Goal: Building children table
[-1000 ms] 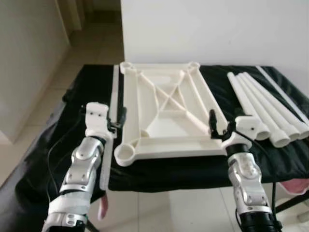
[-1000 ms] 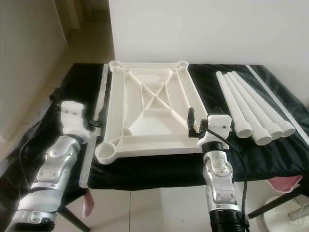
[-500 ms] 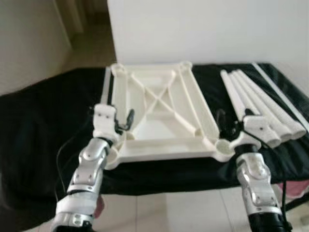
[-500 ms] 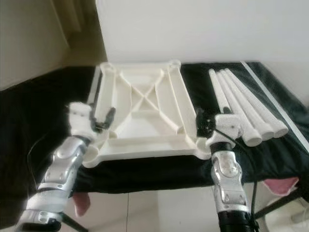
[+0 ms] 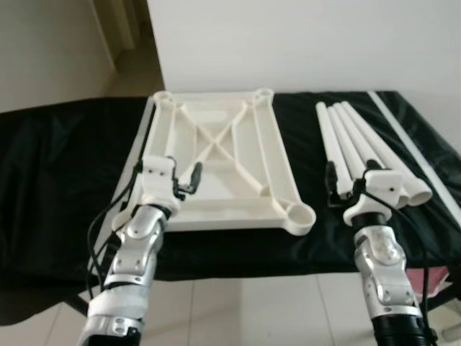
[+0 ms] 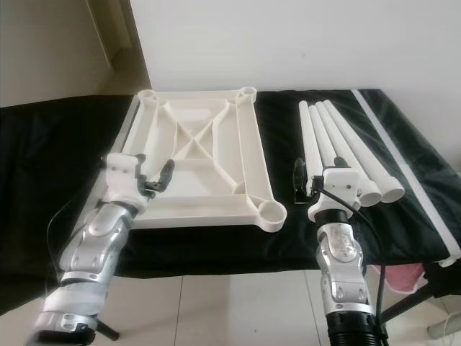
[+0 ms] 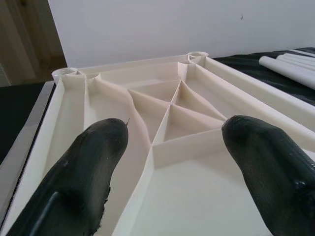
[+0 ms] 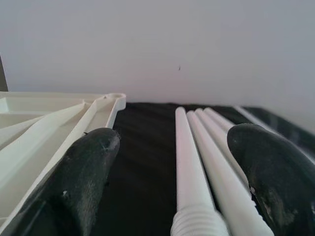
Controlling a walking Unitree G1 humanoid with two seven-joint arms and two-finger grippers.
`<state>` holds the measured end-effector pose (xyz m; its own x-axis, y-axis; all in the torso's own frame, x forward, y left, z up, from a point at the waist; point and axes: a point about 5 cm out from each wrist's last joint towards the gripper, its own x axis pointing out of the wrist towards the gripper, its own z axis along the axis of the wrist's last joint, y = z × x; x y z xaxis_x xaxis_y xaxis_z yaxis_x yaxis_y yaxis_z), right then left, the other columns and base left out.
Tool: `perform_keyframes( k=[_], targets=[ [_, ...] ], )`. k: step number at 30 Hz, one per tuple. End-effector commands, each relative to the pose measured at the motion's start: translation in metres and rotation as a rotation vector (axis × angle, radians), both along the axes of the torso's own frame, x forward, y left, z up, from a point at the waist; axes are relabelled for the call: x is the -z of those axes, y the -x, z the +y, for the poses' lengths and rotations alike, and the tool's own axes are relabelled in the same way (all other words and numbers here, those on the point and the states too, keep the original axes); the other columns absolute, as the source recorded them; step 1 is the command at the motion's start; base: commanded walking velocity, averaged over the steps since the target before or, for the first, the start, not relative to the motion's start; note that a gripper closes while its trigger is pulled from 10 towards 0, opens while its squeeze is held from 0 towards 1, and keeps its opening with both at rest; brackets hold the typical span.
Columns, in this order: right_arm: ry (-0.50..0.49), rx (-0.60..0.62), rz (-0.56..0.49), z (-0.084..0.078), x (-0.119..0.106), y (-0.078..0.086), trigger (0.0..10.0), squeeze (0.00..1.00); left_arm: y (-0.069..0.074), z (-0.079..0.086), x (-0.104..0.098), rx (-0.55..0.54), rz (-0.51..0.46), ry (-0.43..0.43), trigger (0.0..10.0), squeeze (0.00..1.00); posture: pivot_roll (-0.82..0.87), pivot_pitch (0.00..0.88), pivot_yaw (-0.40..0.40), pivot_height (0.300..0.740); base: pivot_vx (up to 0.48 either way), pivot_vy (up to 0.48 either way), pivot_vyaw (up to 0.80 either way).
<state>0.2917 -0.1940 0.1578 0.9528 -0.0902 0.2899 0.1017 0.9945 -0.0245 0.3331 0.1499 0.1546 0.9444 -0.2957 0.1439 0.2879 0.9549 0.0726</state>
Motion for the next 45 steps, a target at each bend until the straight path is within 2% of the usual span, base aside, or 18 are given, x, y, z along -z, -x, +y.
perform_keyframes(
  k=[1, 4, 6, 8, 9, 14, 15, 16, 21, 22, 29, 31, 32, 33, 35, 38, 41, 45],
  targets=[
    [-0.054, 0.032, 0.038, -0.004, 0.0, -0.005, 10.0, 0.0, -0.002, 0.003, -0.004, 0.049, 0.026, 0.035, 10.0, 0.0, 0.01, 0.0, -0.015, 0.74, 0.0, 0.0, 0.0],
    [-0.064, 0.048, 0.064, -0.007, 0.001, -0.008, 10.0, 0.0, -0.001, -0.002, -0.01, 0.114, 0.046, 0.094, 10.0, 0.0, 0.01, 0.0, -0.017, 0.74, 0.0, 0.0, 0.0],
    [-0.083, 0.057, 0.111, -0.013, 0.002, -0.016, 10.0, 0.0, 0.001, -0.016, -0.027, 0.308, 0.057, 0.115, 10.0, 0.0, 0.0, 0.019, -0.013, 0.74, 0.0, 0.0, 0.0],
    [-0.083, 0.057, 0.111, -0.013, 0.002, -0.016, 10.0, 0.0, 0.001, -0.016, -0.027, 0.308, 0.057, 0.115, 10.0, 0.0, 0.0, 0.019, -0.013, 0.74, 0.0, 0.0, 0.0],
    [-0.069, 0.058, 0.121, -0.019, -0.002, -0.023, 10.0, 0.0, 0.003, -0.024, -0.034, 0.41, 0.052, 0.036, 10.0, 0.0, 0.0, 0.026, -0.009, 0.74, 0.0, 0.0, 0.0],
    [-0.074, 0.054, 0.114, -0.024, -0.006, -0.025, 10.0, 0.0, 0.0, -0.021, -0.03, 0.406, 0.052, -0.052, 10.0, 0.0, -0.01, 0.042, 0.006, 0.74, 0.0, 0.0, 0.0],
    [-0.084, 0.064, 0.118, -0.027, -0.007, -0.026, 10.0, 0.12, -0.001, -0.017, -0.028, 0.391, 0.026, -0.121, 10.0, 0.0, -0.02, 0.051, 0.015, 0.74, 0.0, 0.0, 0.0],
    [-0.092, 0.072, 0.122, -0.028, -0.007, -0.026, 10.0, 1.0, -0.001, -0.014, -0.028, 0.384, 0.009, -0.168, 10.0, 0.0, -0.02, 0.058, 0.019, 0.74, 0.0, 0.0, 0.0],
    [-0.101, 0.092, 0.149, -0.035, -0.008, -0.026, 10.0, 1.0, -0.005, 0.004, -0.019, 0.344, 0.111, -0.146, 10.0, 0.0, -0.03, 0.078, 0.038, 0.74, 0.0, 0.0, 0.0],
    [-0.104, 0.092, 0.182, -0.038, -0.005, -0.027, 10.0, 0.0, -0.004, 0.01, -0.016, 0.333, 0.146, -0.137, 10.0, 0.0, -0.04, 0.084, 0.045, 0.74, 0.0, 0.0, 0.0],
    [-0.128, 0.067, 0.256, -0.04, 0.005, -0.025, 10.0, 0.0, 0.013, 0.022, -0.002, 0.367, 0.244, -0.138, 10.0, 0.0, -0.04, 0.098, 0.051, 0.74, 0.0, 0.0, 0.0],
    [-0.117, 0.026, 0.3, -0.037, 0.011, -0.026, 10.0, 0.0, 0.03, 0.021, 0.001, 0.497, 0.29, -0.098, 10.0, 0.0, -0.03, 0.098, 0.038, 0.74, 0.0, 0.0, 0.0],
    [-0.117, 0.026, 0.3, -0.037, 0.011, -0.026, 10.0, 0.0, 0.03, 0.021, 0.001, 0.497, 0.29, -0.098, 10.0, 0.0, -0.03, 0.098, 0.038, 0.74, 0.0, 0.0, 0.0],
    [-0.112, 0.007, 0.317, -0.036, 0.012, -0.027, 10.0, 0.0, 0.043, 0.018, 0.0, 0.612, 0.288, -0.082, 10.0, 0.0, -0.03, 0.099, 0.037, 0.74, 0.0, 0.0, 0.0],
    [-0.112, 0.007, 0.317, -0.036, 0.012, -0.027, 10.0, 0.0, 0.043, 0.018, 0.0, 0.612, 0.288, -0.082, 10.0, 0.0, -0.03, 0.099, 0.037, 0.74, 0.0, 0.0, 0.0],
    [-0.1, -0.006, 0.32, -0.035, 0.012, -0.029, 10.0, 0.0, 0.052, 0.015, 0.0, 0.686, 0.293, -0.083, 10.0, 0.0, -0.03, 0.096, 0.041, 0.74, 0.0, 0.0, 0.0],
    [-0.068, -0.01, 0.322, -0.037, 0.011, -0.034, 10.0, 0.0, 0.071, 0.006, 0.006, 0.814, 0.328, -0.131, 10.0, 0.0, -0.02, 0.088, 0.047, 0.74, 0.0, 0.0, 0.0],
    [-0.04, -0.015, 0.317, -0.038, 0.009, -0.036, 10.0, 0.0, 0.075, -0.001, 0.013, 0.825, 0.345, -0.142, 10.0, 0.0, -0.02, 0.079, 0.053, 0.74, 0.0, 0.0, 0.0]
  ],
)
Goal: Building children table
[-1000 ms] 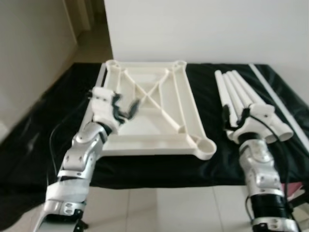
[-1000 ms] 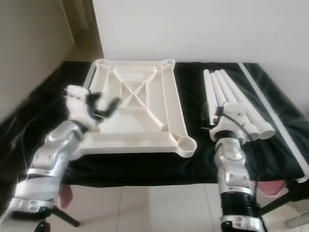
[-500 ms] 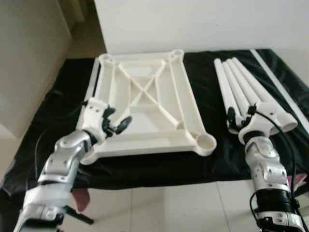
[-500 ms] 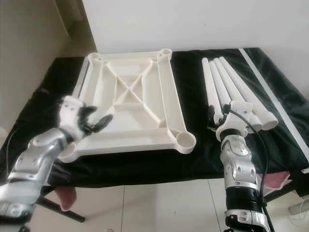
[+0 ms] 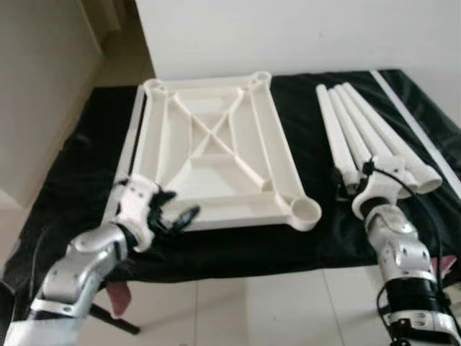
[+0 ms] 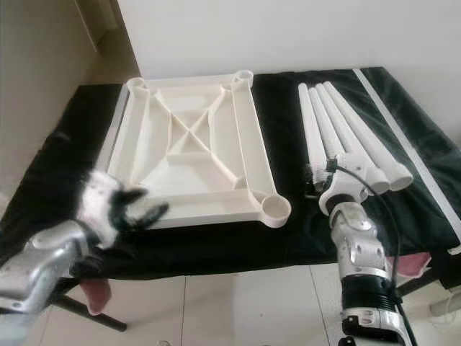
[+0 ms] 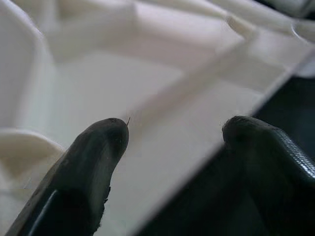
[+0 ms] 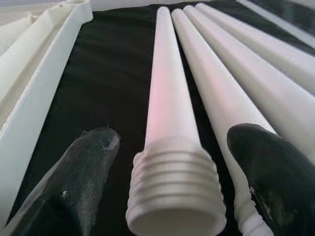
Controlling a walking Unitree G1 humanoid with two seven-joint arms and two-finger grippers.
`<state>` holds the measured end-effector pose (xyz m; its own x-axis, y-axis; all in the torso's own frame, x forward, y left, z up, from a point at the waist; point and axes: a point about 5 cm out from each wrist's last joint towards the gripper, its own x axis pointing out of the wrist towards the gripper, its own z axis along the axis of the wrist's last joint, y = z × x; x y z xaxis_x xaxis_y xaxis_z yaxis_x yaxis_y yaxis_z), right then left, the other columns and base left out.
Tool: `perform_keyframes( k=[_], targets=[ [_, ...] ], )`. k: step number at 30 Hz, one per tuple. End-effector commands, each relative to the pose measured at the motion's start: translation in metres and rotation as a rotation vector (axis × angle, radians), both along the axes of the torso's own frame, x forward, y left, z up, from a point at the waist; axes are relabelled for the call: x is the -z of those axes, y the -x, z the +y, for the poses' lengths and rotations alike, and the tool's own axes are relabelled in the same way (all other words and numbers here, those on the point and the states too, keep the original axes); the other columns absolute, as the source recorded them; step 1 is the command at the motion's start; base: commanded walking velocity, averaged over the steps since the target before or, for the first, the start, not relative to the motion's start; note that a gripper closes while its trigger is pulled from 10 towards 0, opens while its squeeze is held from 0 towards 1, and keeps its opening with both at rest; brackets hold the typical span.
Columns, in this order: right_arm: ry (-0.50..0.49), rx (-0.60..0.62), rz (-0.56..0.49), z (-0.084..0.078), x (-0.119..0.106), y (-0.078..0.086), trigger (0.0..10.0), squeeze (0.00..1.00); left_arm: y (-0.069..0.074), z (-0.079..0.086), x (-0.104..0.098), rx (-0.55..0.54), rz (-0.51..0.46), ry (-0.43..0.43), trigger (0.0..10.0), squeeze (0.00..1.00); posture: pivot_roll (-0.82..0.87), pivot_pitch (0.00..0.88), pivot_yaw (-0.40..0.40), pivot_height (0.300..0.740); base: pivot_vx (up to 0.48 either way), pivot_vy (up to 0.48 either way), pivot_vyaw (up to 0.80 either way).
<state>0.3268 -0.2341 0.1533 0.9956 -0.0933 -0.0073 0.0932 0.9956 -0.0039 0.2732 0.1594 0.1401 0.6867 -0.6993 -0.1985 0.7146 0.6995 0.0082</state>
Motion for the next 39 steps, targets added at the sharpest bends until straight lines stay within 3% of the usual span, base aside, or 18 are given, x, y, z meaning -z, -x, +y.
perform_keyframes(
  k=[1, 2, 5, 6, 11, 13, 19, 26, 36, 37, 39],
  targets=[
    [0.011, -0.015, 0.017, 0.002, 0.005, -0.001, 10.0, 0.0, 0.018, -0.014, 0.0, 0.349, 0.056, 0.043, 10.0, 0.0, -0.02, 0.073, 0.055, 0.74, 0.0, 0.0, 0.0],
    [0.011, -0.015, 0.017, 0.002, 0.005, -0.001, 10.0, 0.0, 0.018, -0.014, 0.0, 0.349, 0.056, 0.043, 10.0, 0.0, -0.02, 0.073, 0.055, 0.74, 0.0, 0.0, 0.0],
    [0.001, -0.029, -0.01, 0.002, 0.003, -0.002, 10.0, 0.0, 0.026, -0.043, 0.002, 0.361, 0.045, 0.078, 10.0, 0.0, -0.02, 0.057, 0.055, 0.74, 0.0, 0.0, 0.0],
    [0.001, -0.029, -0.01, 0.002, 0.003, -0.002, 10.0, 0.0, 0.026, -0.043, 0.002, 0.361, 0.045, 0.078, 10.0, 0.0, -0.02, 0.057, 0.055, 0.74, 0.0, 0.0, 0.0],
    [-0.001, -0.035, -0.014, 0.002, 0.004, -0.004, 10.0, 0.0, 0.018, -0.063, 0.003, 0.267, 0.013, 0.09, 10.0, 0.0, -0.02, 0.04, 0.048, 0.74, 0.0, 0.0, 0.0],
    [-0.009, -0.026, 0.012, 0.002, 0.011, -0.006, 10.0, 0.0, 0.014, -0.077, -0.004, 0.221, 0.077, 0.182, 10.0, 0.0, -0.02, 0.03, 0.044, 0.74, 0.0, 0.0, 0.0],
    [-0.037, -0.027, 0.052, 0.002, 0.019, -0.008, 10.0, 0.0, 0.015, -0.087, -0.008, 0.236, 0.061, 0.193, 10.0, 0.0, -0.02, 0.015, 0.037, 0.74, 0.0, 0.0, 0.0],
    [-0.062, -0.101, 0.105, 0.019, 0.03, -0.014, 10.0, 0.0, 0.012, -0.1, -0.027, 0.27, -0.018, 0.227, 10.0, 0.0, -0.03, 0.004, 0.035, 0.74, 0.0, 0.0, 0.0],
    [-0.061, -0.11, 0.119, 0.026, 0.036, -0.017, 10.0, 0.0, 0.009, -0.107, -0.031, 0.264, -0.024, 0.249, 10.0, 0.0, -0.03, 0.0, 0.035, 0.74, 0.0, 0.0, 0.0],
    [-0.062, -0.113, 0.117, 0.027, 0.036, -0.017, 3.8, 0.0, 0.009, -0.108, -0.031, 0.264, -0.027, 0.253, 10.0, 0.0, -0.03, 0.0, 0.035, 0.74, 0.0, 0.0, 0.0],
    [-0.062, -0.116, 0.119, 0.029, 0.037, -0.017, 3.6, 0.0, 0.009, -0.109, -0.031, 0.264, -0.029, 0.254, 10.0, 0.0, -0.03, 0.0, 0.035, 0.74, 0.0, 0.0, 0.0]
  ],
)
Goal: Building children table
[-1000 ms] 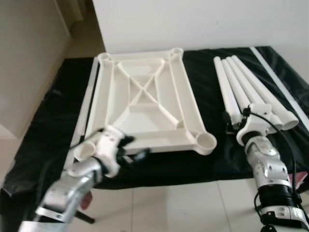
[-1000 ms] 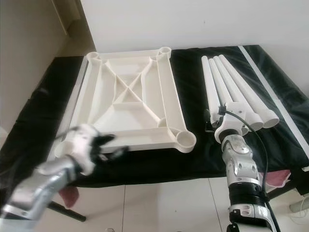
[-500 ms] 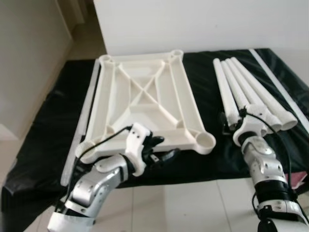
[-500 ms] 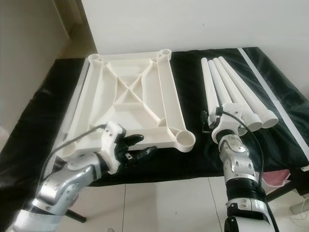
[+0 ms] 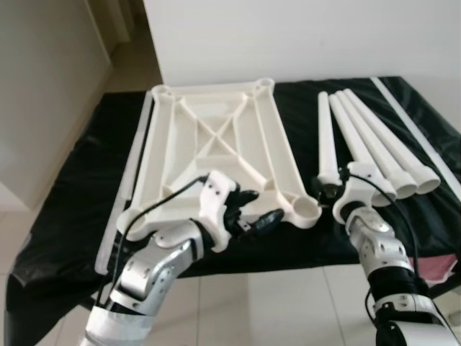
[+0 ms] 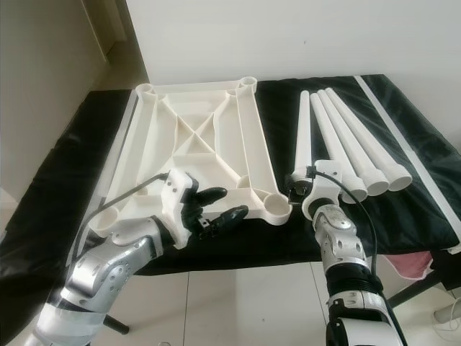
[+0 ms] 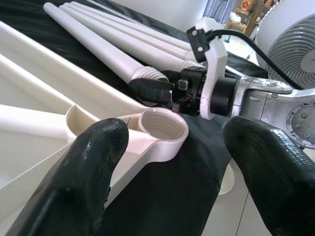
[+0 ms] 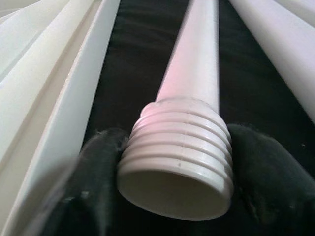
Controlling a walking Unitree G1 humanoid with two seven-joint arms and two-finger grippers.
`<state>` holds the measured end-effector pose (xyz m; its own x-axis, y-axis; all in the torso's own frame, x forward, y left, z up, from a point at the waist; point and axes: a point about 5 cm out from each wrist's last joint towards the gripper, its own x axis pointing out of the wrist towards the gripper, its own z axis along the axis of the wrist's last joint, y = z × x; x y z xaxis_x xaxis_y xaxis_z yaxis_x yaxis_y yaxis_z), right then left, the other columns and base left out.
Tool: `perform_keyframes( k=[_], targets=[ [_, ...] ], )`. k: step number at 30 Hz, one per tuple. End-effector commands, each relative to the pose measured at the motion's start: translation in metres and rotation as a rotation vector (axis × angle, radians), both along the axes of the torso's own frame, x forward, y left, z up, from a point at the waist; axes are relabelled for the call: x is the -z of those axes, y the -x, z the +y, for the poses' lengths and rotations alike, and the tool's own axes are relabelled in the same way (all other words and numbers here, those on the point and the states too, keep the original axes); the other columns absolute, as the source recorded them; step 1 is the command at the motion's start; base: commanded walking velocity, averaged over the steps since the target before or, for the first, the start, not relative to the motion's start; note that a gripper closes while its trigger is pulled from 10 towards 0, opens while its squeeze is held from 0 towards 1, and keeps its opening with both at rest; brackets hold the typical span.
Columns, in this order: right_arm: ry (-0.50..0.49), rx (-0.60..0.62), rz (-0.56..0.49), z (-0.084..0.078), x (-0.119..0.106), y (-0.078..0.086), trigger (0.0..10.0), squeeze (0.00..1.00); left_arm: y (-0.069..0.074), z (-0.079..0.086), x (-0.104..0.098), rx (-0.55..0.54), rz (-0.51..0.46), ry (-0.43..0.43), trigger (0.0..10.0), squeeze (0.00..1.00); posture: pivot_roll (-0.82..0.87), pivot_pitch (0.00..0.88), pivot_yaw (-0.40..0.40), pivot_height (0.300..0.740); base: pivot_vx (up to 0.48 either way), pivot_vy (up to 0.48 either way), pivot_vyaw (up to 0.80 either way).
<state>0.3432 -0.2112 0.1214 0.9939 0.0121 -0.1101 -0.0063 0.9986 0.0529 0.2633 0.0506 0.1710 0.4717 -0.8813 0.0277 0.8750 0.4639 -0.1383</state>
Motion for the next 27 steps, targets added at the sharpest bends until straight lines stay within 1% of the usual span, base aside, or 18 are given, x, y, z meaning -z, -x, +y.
perform_keyframes(
  k=[1, 4, 7, 8, 9, 10, 12, 14, 15, 17, 18, 19, 20, 22, 23, 24, 25, 27],
  targets=[
    [0.001, -0.028, 0.024, 0.009, 0.008, 0.002, 0.0, 0.0, -0.002, -0.001, -0.001, -0.009, -0.017, -0.013, 10.0, 0.0, -0.03, 0.0, 0.031, 0.74, 0.0, 0.0, 0.0],
    [0.002, -0.043, 0.03, 0.012, 0.011, 0.005, 0.0, 0.0, -0.002, -0.003, -0.001, -0.01, -0.018, -0.011, 10.0, 0.0, -0.03, 0.0, 0.031, 0.74, 0.0, 0.0, 0.0],
    [0.023, -0.035, 0.036, 0.014, 0.014, 0.013, 0.0, 0.0, -0.002, -0.003, -0.002, -0.011, -0.023, -0.007, 10.0, 0.0, -0.03, 0.01, 0.023, 0.74, 0.0, 0.0, 0.0],
    [0.027, -0.029, 0.04, 0.014, 0.016, 0.017, 10.0, 0.0, -0.001, -0.004, -0.002, -0.008, -0.026, -0.004, 10.0, 0.0, -0.03, 0.015, 0.015, 0.74, 0.0, 0.0, 0.0],
    [0.02, -0.026, 0.044, 0.015, 0.017, 0.021, 10.0, 0.0, -0.001, -0.004, -0.003, -0.007, -0.031, -0.003, 10.0, 0.0, -0.03, 0.015, 0.015, 0.74, 0.0, 0.0, 0.0],
    [0.02, -0.026, 0.044, 0.015, 0.017, 0.021, 10.0, 0.0, -0.001, -0.004, -0.003, -0.007, -0.031, -0.003, 10.0, 0.0, -0.03, 0.015, 0.015, 0.74, 0.0, 0.0, 0.0],
    [0.0, -0.016, 0.043, 0.019, 0.019, 0.037, 10.0, 0.0, -0.001, -0.005, -0.004, -0.014, -0.035, 0.005, 10.0, 0.0, -0.03, 0.027, 0.01, 0.74, 0.0, 0.0, 0.0],
    [0.0, -0.016, 0.043, 0.019, 0.019, 0.037, 10.0, 0.0, -0.001, -0.005, -0.004, -0.014, -0.035, 0.005, 10.0, 0.0, -0.03, 0.027, 0.01, 0.74, 0.0, 0.0, 0.0],
    [-0.007, -0.009, 0.042, 0.02, 0.02, 0.044, 10.0, 0.0, -0.001, -0.005, -0.005, -0.017, -0.036, 0.008, 10.0, 0.0, -0.03, 0.027, 0.01, 0.74, 0.0, 0.0, 0.0],
    [-0.016, 0.009, 0.028, 0.023, 0.015, 0.064, 10.0, 0.0, 0.0, -0.005, -0.005, -0.018, -0.035, 0.015, 10.0, 0.0, -0.04, 0.049, 0.01, 0.74, 0.0, 0.0, 0.0],
    [-0.016, 0.009, 0.028, 0.023, 0.015, 0.064, 10.0, 0.0, 0.0, -0.005, -0.005, -0.018, -0.035, 0.015, 10.0, 0.0, -0.04, 0.049, 0.01, 0.74, 0.0, 0.0, 0.0],
    [-0.02, 0.014, 0.024, 0.024, 0.012, 0.073, 10.0, 0.0, 0.001, -0.006, -0.005, -0.017, -0.034, 0.014, 10.0, 0.0, -0.04, 0.055, 0.01, 0.74, 0.0, 0.0, 0.0],
    [-0.02, 0.014, 0.024, 0.024, 0.012, 0.073, 10.0, 0.0, 0.001, -0.006, -0.005, -0.017, -0.034, 0.014, 10.0, 0.0, -0.04, 0.055, 0.01, 0.74, 0.0, 0.0, 0.0],
    [-0.017, 0.022, 0.026, 0.025, 0.009, 0.086, 10.0, 0.0, 0.002, -0.006, -0.005, -0.012, -0.034, 0.013, 10.0, 0.0, -0.05, 0.067, 0.012, 0.74, 0.0, 0.0, 0.0],
    [-0.017, 0.022, 0.026, 0.025, 0.009, 0.086, 10.0, 0.0, 0.002, -0.006, -0.005, -0.012, -0.034, 0.013, 10.0, 0.0, -0.05, 0.067, 0.012, 0.74, 0.0, 0.0, 0.0],
    [-0.015, 0.021, 0.025, 0.025, 0.007, 0.091, 10.0, 0.84, 0.003, -0.005, -0.005, -0.01, -0.033, 0.012, 10.0, 0.0, -0.05, 0.075, 0.015, 0.74, 0.0, 0.0, 0.0],
    [-0.019, 0.021, 0.024, 0.026, 0.005, 0.095, 10.0, 1.0, 0.003, -0.004, -0.006, -0.009, -0.031, 0.012, 10.0, 0.0, -0.05, 0.079, 0.018, 0.74, 0.0, 0.0, 0.0],
    [-0.023, 0.02, 0.024, 0.026, 0.003, 0.098, 10.0, 1.0, 0.004, -0.004, -0.006, -0.009, -0.03, 0.012, 10.0, 0.0, -0.05, 0.079, 0.018, 0.74, 0.0, 0.0, 0.0]
  ],
)
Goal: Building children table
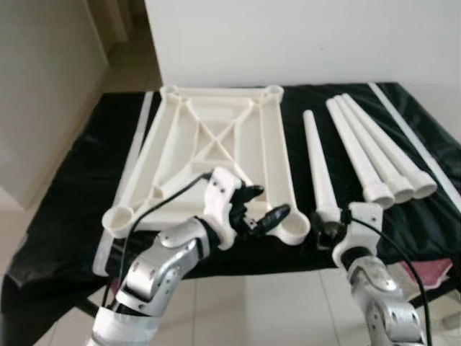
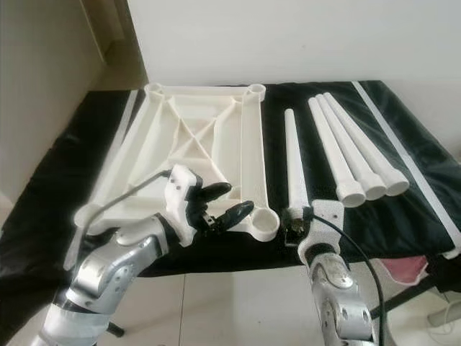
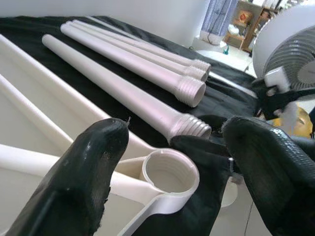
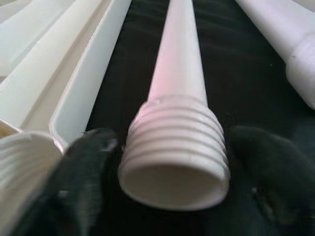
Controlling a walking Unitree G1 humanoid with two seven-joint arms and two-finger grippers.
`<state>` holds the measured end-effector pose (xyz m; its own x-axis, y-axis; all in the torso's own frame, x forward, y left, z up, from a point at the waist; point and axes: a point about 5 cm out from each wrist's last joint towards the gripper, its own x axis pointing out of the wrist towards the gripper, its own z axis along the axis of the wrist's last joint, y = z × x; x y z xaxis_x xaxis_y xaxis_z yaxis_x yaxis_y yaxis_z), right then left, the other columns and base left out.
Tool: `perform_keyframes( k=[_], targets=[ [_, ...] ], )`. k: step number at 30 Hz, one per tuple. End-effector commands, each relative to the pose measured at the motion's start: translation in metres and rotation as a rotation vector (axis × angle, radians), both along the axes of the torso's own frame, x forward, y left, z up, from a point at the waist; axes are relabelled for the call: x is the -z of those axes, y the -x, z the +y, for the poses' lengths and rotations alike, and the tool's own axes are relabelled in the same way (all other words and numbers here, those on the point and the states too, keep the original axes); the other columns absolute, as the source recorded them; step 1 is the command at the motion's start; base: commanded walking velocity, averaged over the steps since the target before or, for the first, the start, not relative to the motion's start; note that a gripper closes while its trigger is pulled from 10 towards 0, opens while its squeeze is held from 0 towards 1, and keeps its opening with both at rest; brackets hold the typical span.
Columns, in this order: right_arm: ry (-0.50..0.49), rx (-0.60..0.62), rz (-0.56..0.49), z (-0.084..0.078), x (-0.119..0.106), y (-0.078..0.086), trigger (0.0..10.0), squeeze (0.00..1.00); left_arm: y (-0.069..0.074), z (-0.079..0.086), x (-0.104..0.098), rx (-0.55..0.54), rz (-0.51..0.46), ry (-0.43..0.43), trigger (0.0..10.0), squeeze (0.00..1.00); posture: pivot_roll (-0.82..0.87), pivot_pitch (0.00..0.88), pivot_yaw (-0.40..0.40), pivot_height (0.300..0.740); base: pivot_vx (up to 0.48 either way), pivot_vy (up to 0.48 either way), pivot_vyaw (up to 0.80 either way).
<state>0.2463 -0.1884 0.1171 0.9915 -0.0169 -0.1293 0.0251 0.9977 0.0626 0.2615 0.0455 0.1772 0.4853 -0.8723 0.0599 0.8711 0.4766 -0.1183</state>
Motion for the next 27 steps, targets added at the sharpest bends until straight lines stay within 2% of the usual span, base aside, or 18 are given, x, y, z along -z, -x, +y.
perform_keyframes(
  k=[1, 3, 4, 10, 13, 16, 18, 21, 22, 27],
  targets=[
    [0.001, -0.016, -0.019, 0.004, -0.01, 0.002, 10.0, 1.0, 0.002, 0.001, 0.0, 0.013, 0.004, -0.01, 10.0, 0.0, -0.05, 0.082, 0.022, 0.74, 0.0, 0.0, 0.0],
    [0.007, -0.018, -0.026, 0.004, -0.013, 0.002, 10.0, 1.0, 0.002, 0.001, 0.0, 0.014, 0.004, -0.01, 10.0, 0.0, -0.05, 0.082, 0.022, 0.74, 0.0, 0.0, 0.0],
    [0.008, -0.029, -0.071, 0.003, -0.024, -0.006, 10.0, 0.0, 0.005, -0.001, 0.0, 0.049, -0.002, -0.022, 10.0, 0.0, -0.05, 0.083, 0.023, 0.74, 0.0, 0.0, 0.0],
    [0.022, -0.016, -0.101, 0.0, -0.037, -0.014, 10.0, 0.0, 0.009, -0.003, 0.0, 0.089, -0.013, -0.032, 10.0, 0.0, -0.04, 0.082, 0.018, 0.74, 0.0, 0.0, 0.0],
    [-0.006, -0.005, -0.123, -0.003, -0.051, -0.022, 10.0, 0.0, 0.012, -0.003, 0.006, 0.106, -0.06, -0.115, 10.0, 0.0, -0.03, 0.082, 0.008, 0.74, 0.0, 0.0, 0.0],
    [-0.004, 0.006, -0.128, -0.005, -0.055, -0.025, 10.0, 0.0, 0.012, -0.003, 0.007, 0.104, -0.071, -0.129, 10.0, 0.0, -0.02, 0.081, 0.006, 0.74, 0.0, 0.0, 0.0],
    [-0.01, 0.025, -0.123, -0.01, -0.059, -0.035, 10.0, 0.0, 0.01, -0.004, 0.0, 0.093, -0.099, -0.128, 10.0, 0.0, -0.02, 0.081, 0.005, 0.74, 0.0, 0.0, 0.0],
    [-0.021, 0.032, -0.108, -0.013, -0.059, -0.042, 10.0, 0.0, 0.009, -0.004, -0.006, 0.088, -0.113, -0.122, 10.0, 0.0, -0.02, 0.081, 0.004, 0.74, 0.0, 0.0, 0.0],
    [-0.052, 0.038, -0.089, -0.014, -0.057, -0.046, 10.0, 0.0, 0.008, -0.004, -0.009, 0.079, -0.143, -0.139, 10.0, 0.0, -0.01, 0.082, -0.001, 0.74, 0.0, 0.0, 0.0],
    [-0.086, 0.046, -0.054, -0.013, -0.05, -0.052, 10.0, 0.0, 0.007, -0.002, -0.011, 0.075, -0.16, -0.162, 10.0, 0.0, -0.01, 0.085, 0.001, 0.74, 0.0, 0.0, 0.0]
  ],
)
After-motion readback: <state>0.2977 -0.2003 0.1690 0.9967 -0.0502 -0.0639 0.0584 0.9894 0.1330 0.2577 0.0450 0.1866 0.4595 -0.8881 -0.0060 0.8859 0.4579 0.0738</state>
